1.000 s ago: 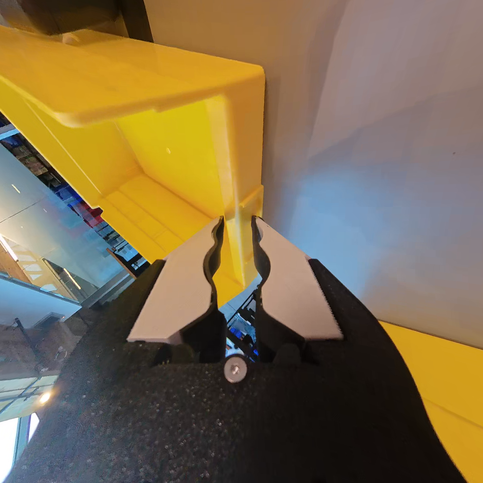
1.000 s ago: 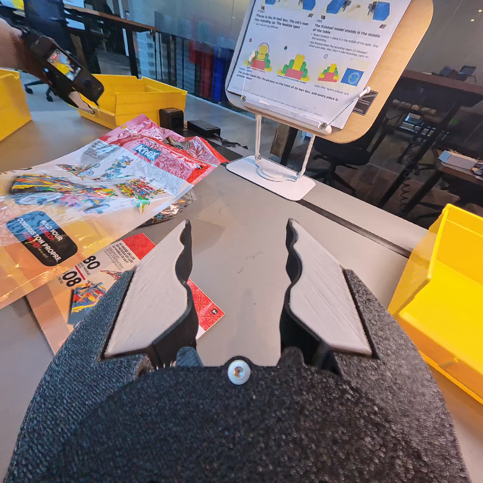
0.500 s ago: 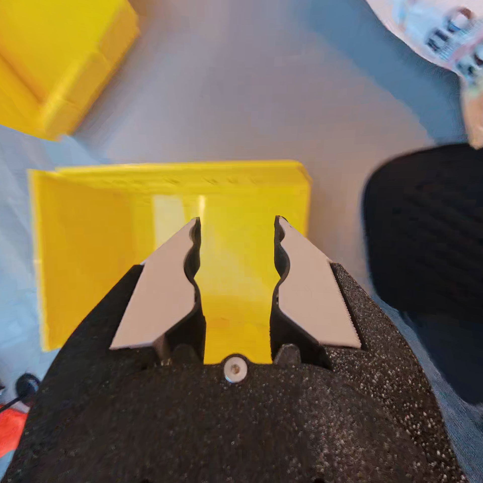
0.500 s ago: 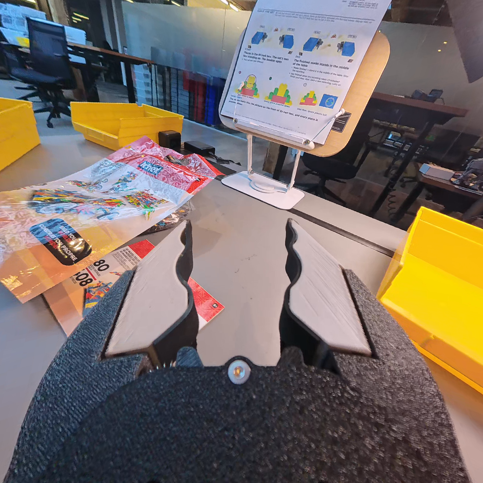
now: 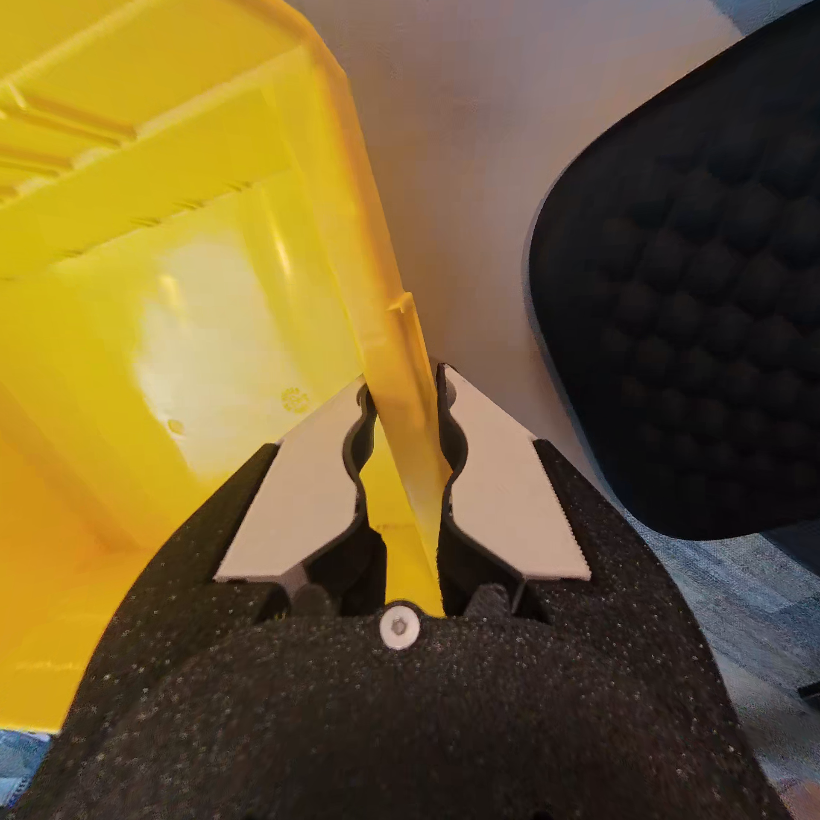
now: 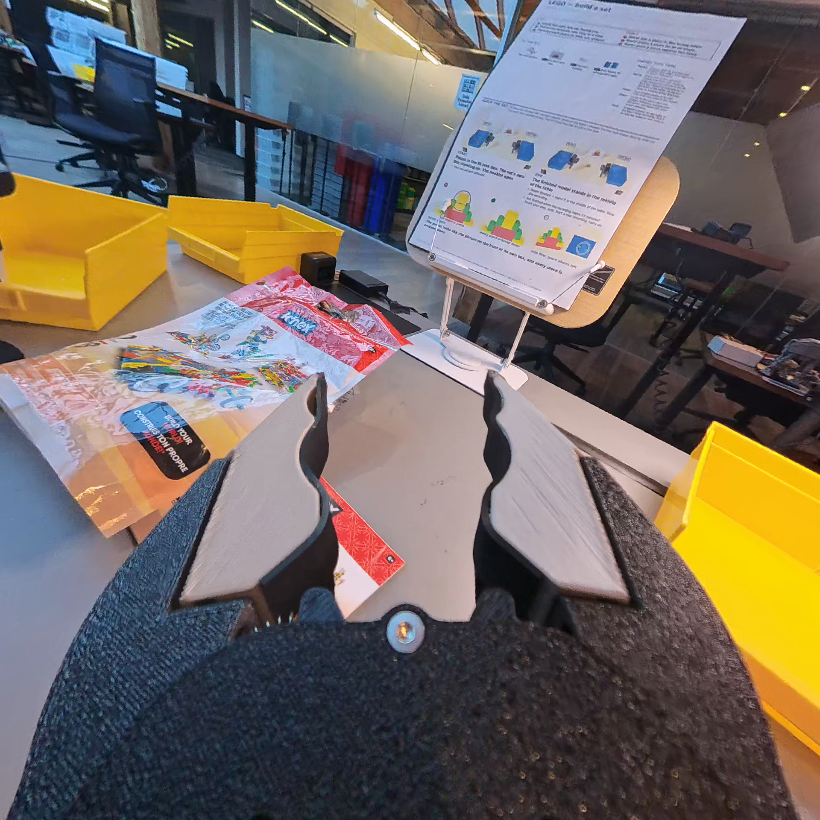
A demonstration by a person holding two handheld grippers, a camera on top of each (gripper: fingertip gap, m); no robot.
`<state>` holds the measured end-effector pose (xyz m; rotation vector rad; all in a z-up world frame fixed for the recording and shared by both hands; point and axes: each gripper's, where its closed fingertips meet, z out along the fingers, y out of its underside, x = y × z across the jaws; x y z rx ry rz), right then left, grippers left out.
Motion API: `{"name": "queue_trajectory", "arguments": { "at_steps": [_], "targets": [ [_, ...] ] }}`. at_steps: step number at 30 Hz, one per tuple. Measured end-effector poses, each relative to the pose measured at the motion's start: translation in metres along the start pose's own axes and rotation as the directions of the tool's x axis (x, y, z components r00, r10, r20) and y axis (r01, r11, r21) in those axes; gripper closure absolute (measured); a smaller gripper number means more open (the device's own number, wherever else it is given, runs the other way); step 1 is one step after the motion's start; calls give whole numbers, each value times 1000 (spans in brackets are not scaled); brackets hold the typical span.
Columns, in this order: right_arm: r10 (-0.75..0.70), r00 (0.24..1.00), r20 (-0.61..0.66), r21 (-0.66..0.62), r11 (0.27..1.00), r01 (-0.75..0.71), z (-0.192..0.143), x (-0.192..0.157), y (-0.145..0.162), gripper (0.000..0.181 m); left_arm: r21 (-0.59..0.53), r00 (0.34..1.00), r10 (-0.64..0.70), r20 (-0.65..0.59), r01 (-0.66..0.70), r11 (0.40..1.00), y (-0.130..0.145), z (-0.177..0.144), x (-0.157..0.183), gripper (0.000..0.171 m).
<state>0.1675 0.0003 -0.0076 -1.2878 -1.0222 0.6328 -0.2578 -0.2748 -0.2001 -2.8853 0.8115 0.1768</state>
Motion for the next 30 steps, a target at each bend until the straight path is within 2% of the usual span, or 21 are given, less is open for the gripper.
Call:
{"name": "queue_trajectory", "arguments": {
  "at_steps": [2,9,17,21,24,30],
  "targets": [
    [6,1000,-12,-16,1000,-6,-3,1,6,112,-13,999,34,13,-34,999,0,1,-6,149],
    [14,1000,-13,-30,999,-14,-4,3,11,112,-12,1000,-11,0,11,1000,14,2,-24,149],
    [18,1000,0,-42,999,-18,1,2,18,112,-13,999,-39,18,40,999,43,1,-40,149],
    [37,999,5,-36,999,-37,3,2,20,112,-22,997,-74,17,75,997,42,1,-37,149],
    [30,999,12,-36,999,-30,5,-2,20,112,-27,981,-191,19,191,981,37,1,-32,148],
    [37,999,23,-35,999,-37,7,-3,21,112,35,974,-222,42,220,975,19,3,-34,150]
  ]
}}
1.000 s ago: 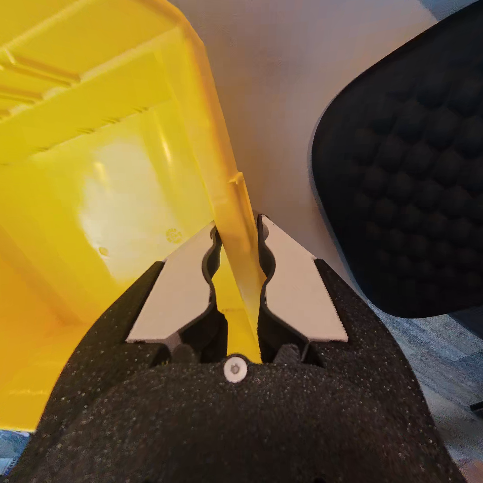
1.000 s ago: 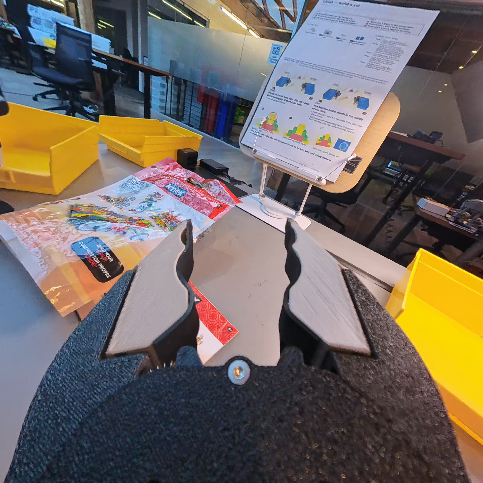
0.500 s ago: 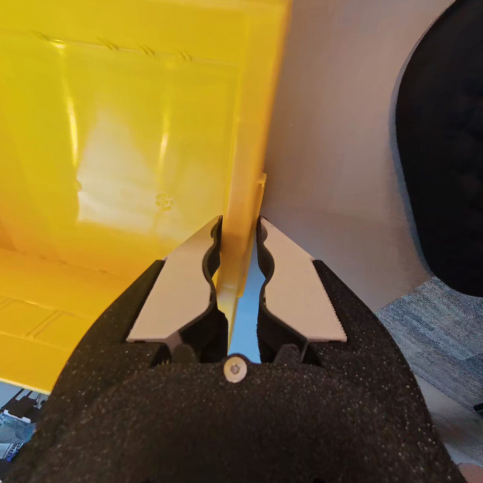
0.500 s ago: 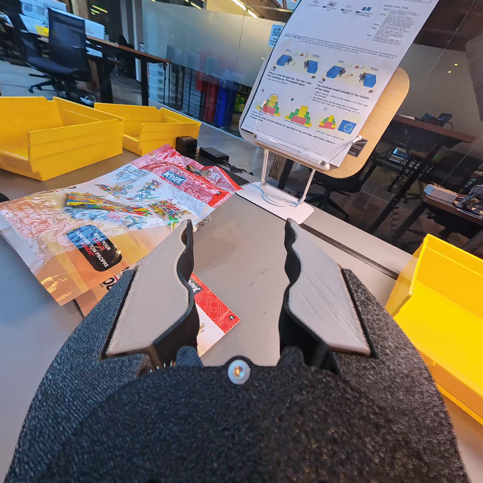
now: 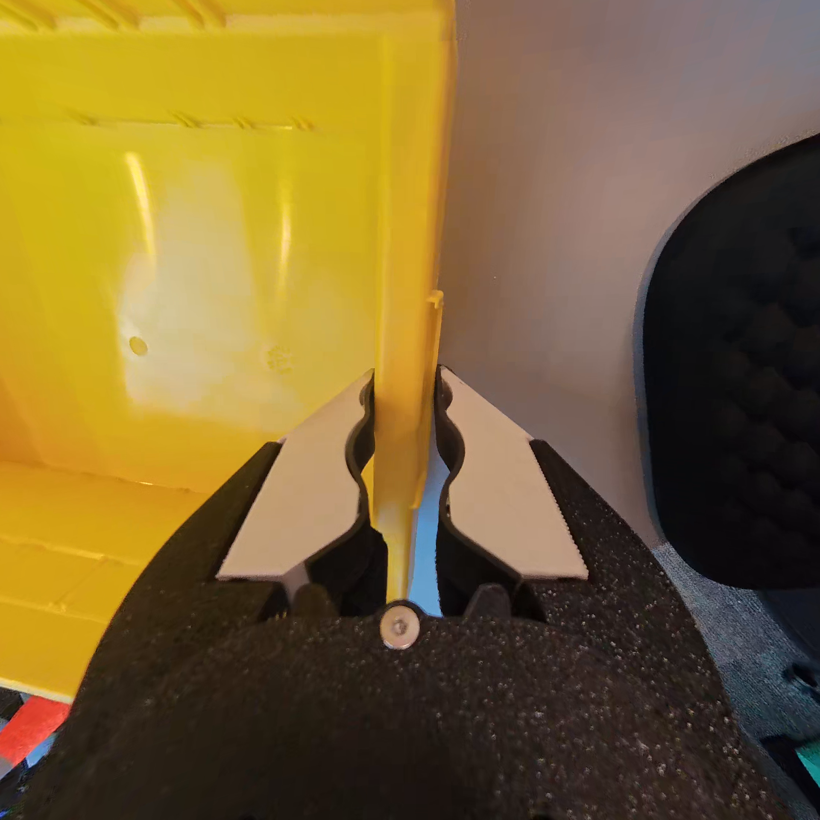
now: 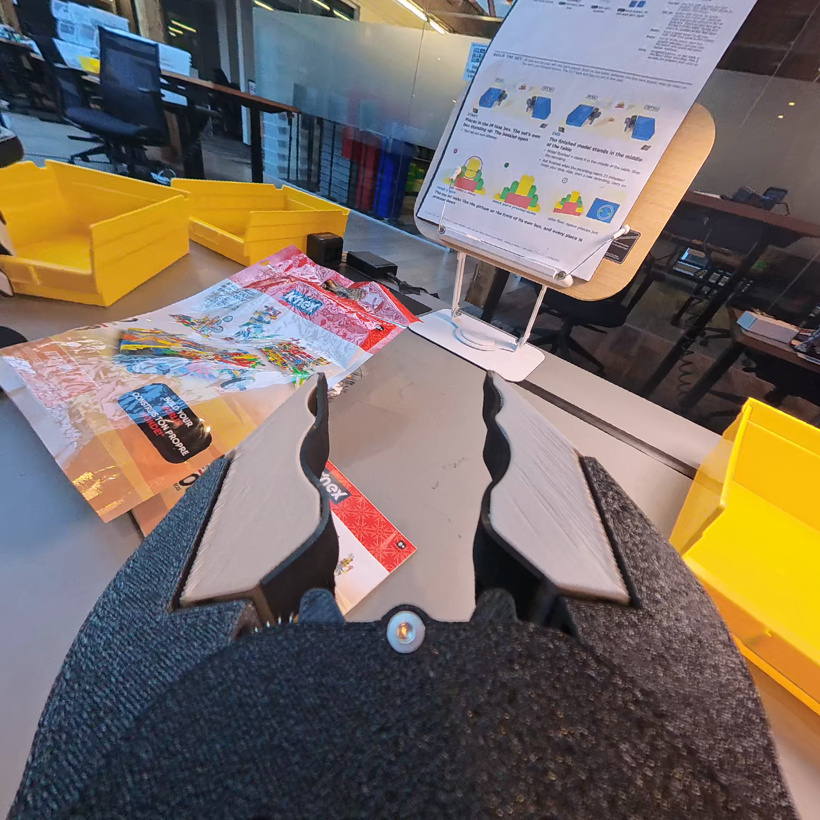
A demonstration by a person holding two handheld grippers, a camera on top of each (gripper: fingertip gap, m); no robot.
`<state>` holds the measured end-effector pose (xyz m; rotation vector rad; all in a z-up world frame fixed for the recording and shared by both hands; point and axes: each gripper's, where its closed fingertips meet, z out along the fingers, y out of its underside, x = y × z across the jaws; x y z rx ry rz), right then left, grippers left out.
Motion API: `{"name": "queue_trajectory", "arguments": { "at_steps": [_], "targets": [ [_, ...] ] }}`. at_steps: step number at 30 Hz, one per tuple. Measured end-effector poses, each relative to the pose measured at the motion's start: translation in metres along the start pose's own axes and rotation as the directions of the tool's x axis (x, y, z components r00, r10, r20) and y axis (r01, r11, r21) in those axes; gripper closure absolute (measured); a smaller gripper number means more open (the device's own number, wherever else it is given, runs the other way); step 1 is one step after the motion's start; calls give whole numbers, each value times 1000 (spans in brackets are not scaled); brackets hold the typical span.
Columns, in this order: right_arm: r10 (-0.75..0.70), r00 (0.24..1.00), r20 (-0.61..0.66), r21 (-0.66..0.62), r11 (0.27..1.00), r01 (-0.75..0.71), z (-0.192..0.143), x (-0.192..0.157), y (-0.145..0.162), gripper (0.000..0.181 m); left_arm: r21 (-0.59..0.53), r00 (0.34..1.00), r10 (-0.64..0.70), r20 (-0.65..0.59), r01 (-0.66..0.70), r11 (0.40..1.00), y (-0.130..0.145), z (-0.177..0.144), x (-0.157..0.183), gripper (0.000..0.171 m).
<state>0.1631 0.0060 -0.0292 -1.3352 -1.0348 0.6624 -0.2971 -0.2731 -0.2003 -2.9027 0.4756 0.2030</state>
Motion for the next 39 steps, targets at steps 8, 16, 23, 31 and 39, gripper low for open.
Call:
{"name": "queue_trajectory", "arguments": {
  "at_steps": [8,16,23,31,39],
  "targets": [
    [-4,1000,-10,6,1000,4,-5,1,-1,112,96,987,25,156,-40,995,-21,-20,-11,136],
    [21,999,38,-19,1000,-21,7,-6,4,111,670,947,-61,-317,269,692,-181,-70,83,105],
    [-15,999,29,-57,998,16,7,-5,12,110,539,789,-259,-557,581,610,-226,-7,80,90],
    [87,995,46,-84,993,-83,19,1,39,110,748,830,80,-552,450,487,-239,-70,101,171],
    [31,998,-54,-157,987,-39,33,47,55,108,813,733,370,-571,440,382,-237,-109,147,171]
  ]
}}
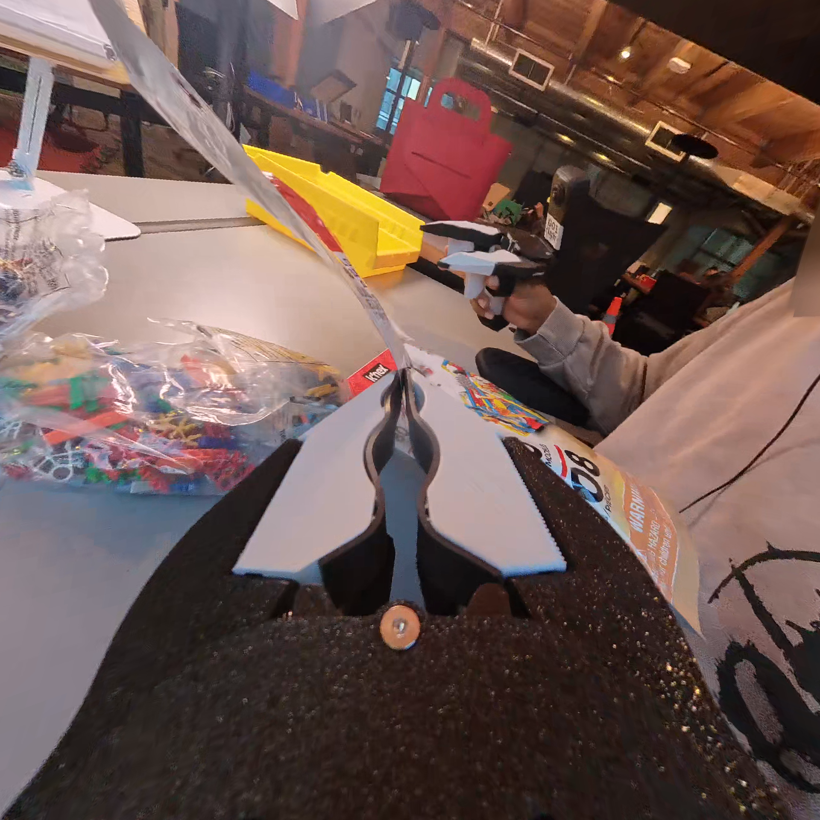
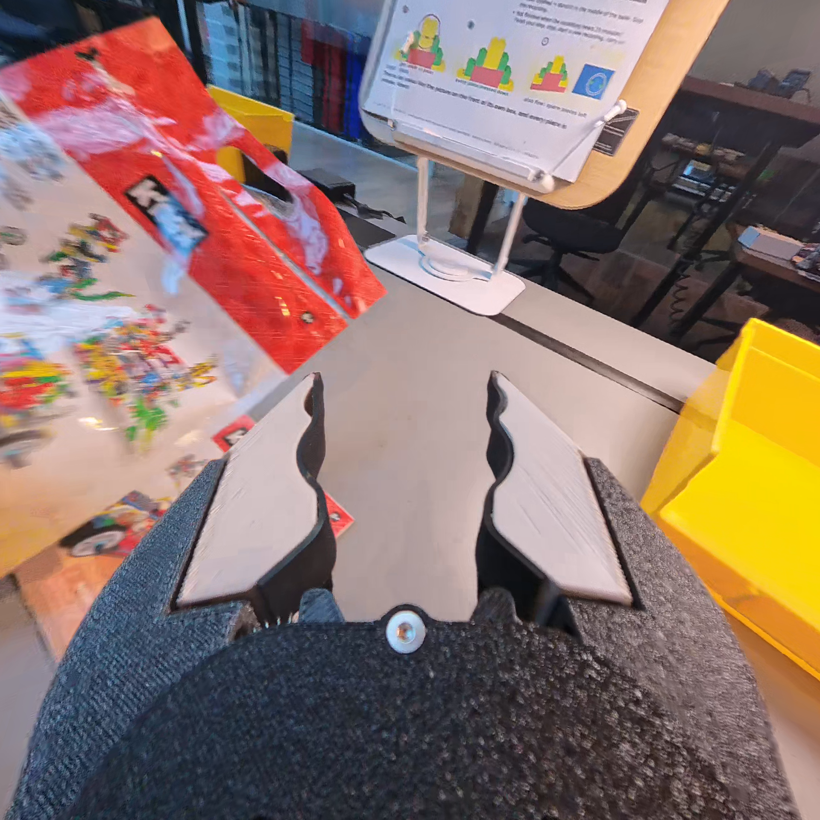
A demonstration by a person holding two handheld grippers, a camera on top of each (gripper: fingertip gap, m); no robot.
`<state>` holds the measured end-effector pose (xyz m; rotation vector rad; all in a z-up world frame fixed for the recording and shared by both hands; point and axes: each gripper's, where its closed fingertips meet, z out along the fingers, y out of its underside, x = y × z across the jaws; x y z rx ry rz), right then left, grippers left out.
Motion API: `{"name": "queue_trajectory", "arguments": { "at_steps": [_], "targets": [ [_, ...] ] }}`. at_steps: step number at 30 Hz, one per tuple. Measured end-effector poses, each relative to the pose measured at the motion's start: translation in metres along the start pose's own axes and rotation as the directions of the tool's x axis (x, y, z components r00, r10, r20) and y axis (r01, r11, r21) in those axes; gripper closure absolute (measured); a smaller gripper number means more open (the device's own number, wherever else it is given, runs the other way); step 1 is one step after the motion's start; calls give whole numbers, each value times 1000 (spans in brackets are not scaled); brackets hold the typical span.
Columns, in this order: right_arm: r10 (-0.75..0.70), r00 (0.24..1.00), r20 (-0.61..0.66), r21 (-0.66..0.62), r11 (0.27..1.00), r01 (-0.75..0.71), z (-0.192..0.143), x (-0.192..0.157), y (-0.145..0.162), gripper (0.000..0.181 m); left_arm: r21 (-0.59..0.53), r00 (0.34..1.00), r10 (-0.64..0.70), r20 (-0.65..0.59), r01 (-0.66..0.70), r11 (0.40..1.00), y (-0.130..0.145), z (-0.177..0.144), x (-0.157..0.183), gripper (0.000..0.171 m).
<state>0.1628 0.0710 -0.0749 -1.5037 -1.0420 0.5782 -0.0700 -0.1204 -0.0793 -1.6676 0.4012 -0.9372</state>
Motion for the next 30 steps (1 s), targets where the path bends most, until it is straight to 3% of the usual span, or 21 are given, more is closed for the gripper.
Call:
{"name": "queue_trajectory", "arguments": {
  "at_steps": [3,6,8,10,13,16,21,25,29,30],
  "targets": [
    [-45,984,-171,-103,994,28,1,64,21,107,-25,999,-5,32,6,1000,6,7,-6,171],
    [-42,948,-317,-225,974,-32,7,138,55,103,-44,995,-54,81,57,997,15,10,-19,171],
    [-41,938,-344,-308,948,-72,21,172,82,105,-63,991,-83,104,90,994,22,12,-26,171],
    [-56,934,-354,-385,918,-91,34,191,106,126,-72,987,-98,129,108,992,25,13,-31,171],
    [-30,929,-368,-391,912,-126,48,193,115,166,-60,980,-116,162,127,990,25,11,-37,171],
    [-150,891,-428,-453,889,-68,45,198,115,174,-38,974,-159,159,167,985,24,9,-42,167],
    [29,925,-379,-339,926,-168,68,163,104,163,-31,955,-270,125,275,961,28,17,-48,147],
    [18,941,-338,-316,940,-132,75,149,91,144,-28,939,-312,141,319,947,32,20,-53,145],
    [51,959,-279,-203,973,-111,62,120,43,118,-28,920,-343,192,354,935,37,24,-63,146],
    [43,980,-196,-160,984,-75,63,100,25,127,-41,912,-358,201,373,927,40,28,-65,146]
  ]
}}
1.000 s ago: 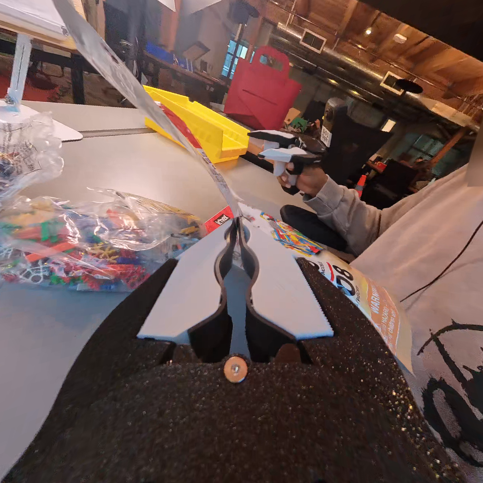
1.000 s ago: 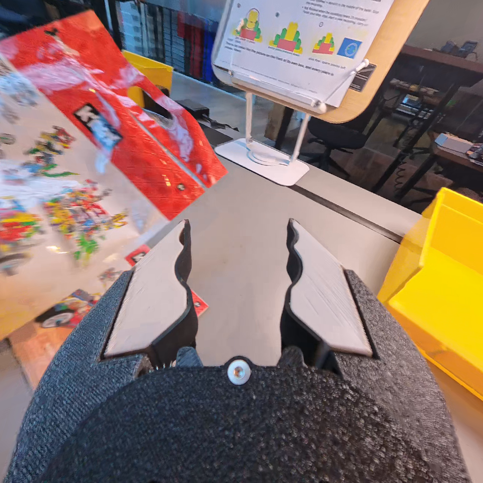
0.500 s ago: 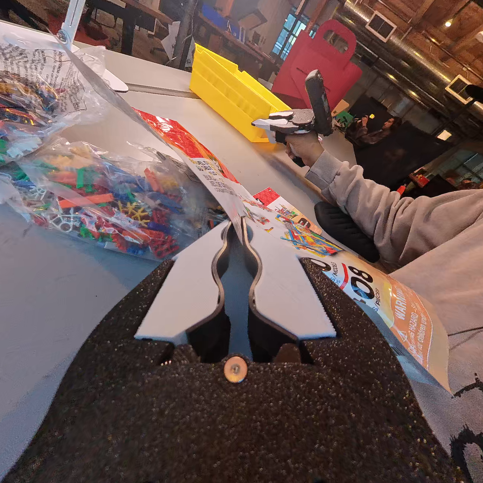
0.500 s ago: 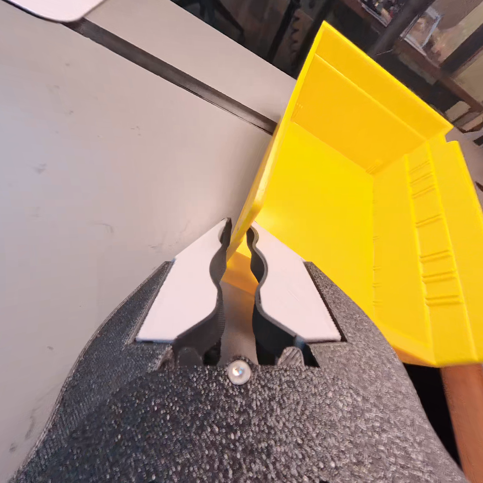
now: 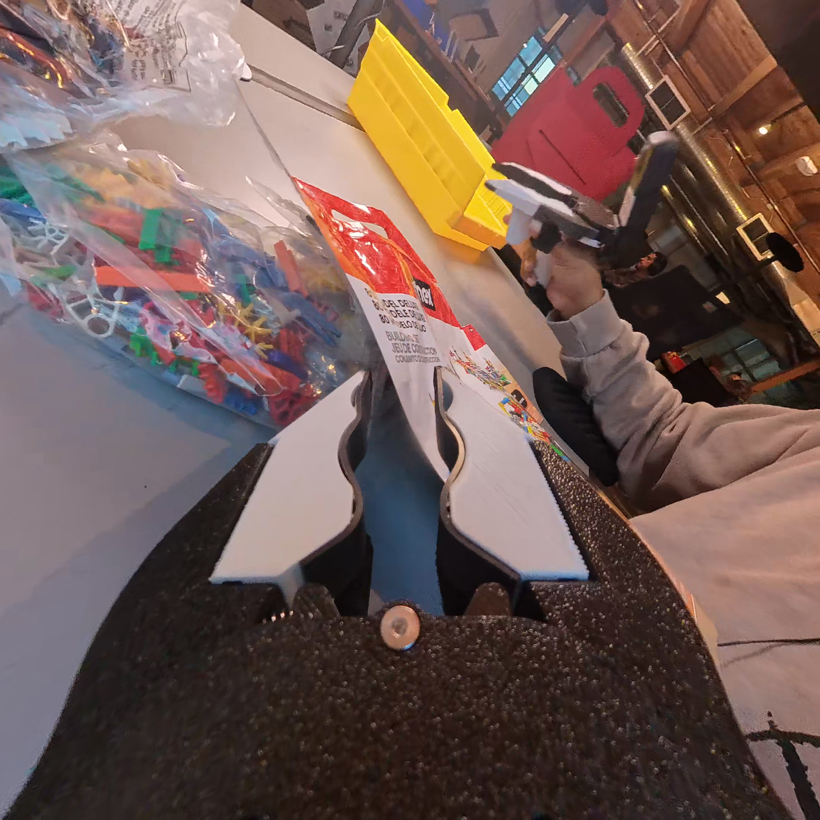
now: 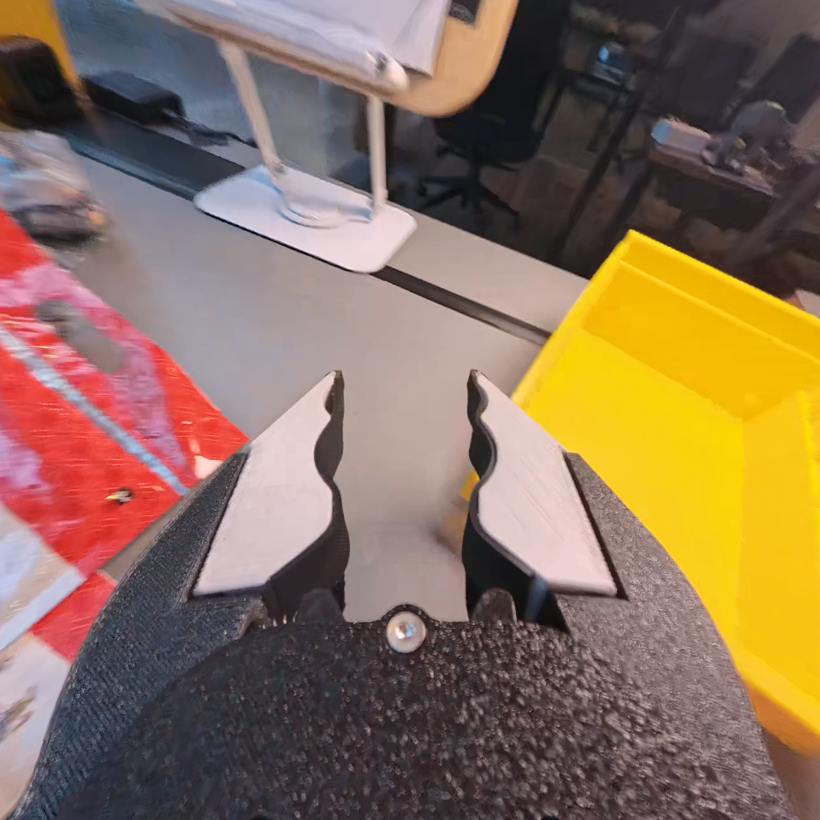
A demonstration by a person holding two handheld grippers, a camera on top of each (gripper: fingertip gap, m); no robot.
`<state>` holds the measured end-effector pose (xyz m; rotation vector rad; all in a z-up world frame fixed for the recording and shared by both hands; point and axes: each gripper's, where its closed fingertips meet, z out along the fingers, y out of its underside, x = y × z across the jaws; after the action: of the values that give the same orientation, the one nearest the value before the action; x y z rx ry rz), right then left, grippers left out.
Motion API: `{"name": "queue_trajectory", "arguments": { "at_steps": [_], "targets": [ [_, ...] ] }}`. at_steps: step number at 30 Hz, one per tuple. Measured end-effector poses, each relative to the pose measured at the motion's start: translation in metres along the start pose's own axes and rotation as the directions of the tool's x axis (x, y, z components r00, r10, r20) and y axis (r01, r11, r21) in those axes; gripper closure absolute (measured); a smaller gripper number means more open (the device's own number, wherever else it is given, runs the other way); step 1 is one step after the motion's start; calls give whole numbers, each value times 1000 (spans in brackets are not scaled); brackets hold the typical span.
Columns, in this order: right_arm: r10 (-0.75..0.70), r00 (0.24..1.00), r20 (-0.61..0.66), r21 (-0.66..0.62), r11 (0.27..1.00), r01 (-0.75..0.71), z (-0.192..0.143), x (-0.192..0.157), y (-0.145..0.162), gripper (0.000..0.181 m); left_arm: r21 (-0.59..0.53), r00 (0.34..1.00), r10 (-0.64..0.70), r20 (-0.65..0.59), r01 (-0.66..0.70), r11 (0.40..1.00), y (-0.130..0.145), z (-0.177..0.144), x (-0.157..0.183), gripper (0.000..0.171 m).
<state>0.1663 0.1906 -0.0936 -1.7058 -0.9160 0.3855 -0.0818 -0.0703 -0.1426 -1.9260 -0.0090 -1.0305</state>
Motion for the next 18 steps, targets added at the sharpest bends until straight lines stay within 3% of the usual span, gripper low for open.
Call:
{"name": "queue_trajectory", "arguments": {
  "at_steps": [4,6,7,10,12,14,16,18],
  "targets": [
    [-82,987,136,-5,997,83,-7,-52,-22,104,-90,999,-28,26,30,996,9,17,-10,147],
    [-80,955,286,2,997,83,-7,-84,-22,106,-90,999,27,-21,-29,996,5,20,0,171],
    [-78,936,344,-18,996,90,-5,-96,-16,103,-77,995,80,-59,-84,993,2,20,9,171],
    [-33,864,503,-17,999,48,-5,-123,-5,93,23,953,260,-158,-260,965,-15,10,43,171],
    [29,787,617,49,996,-75,-20,-139,-25,97,100,903,397,-167,-385,917,-28,1,60,171],
    [-27,759,650,174,978,-115,-37,-144,-55,109,166,857,488,-163,-464,870,-45,-7,76,171],
    [-137,738,661,272,960,-65,-54,-154,-80,115,229,815,554,-171,-514,826,-64,-14,92,171],
    [-216,767,604,311,950,23,-55,-157,-97,114,297,772,615,-160,-557,776,-85,-19,107,171]
  ]
}}
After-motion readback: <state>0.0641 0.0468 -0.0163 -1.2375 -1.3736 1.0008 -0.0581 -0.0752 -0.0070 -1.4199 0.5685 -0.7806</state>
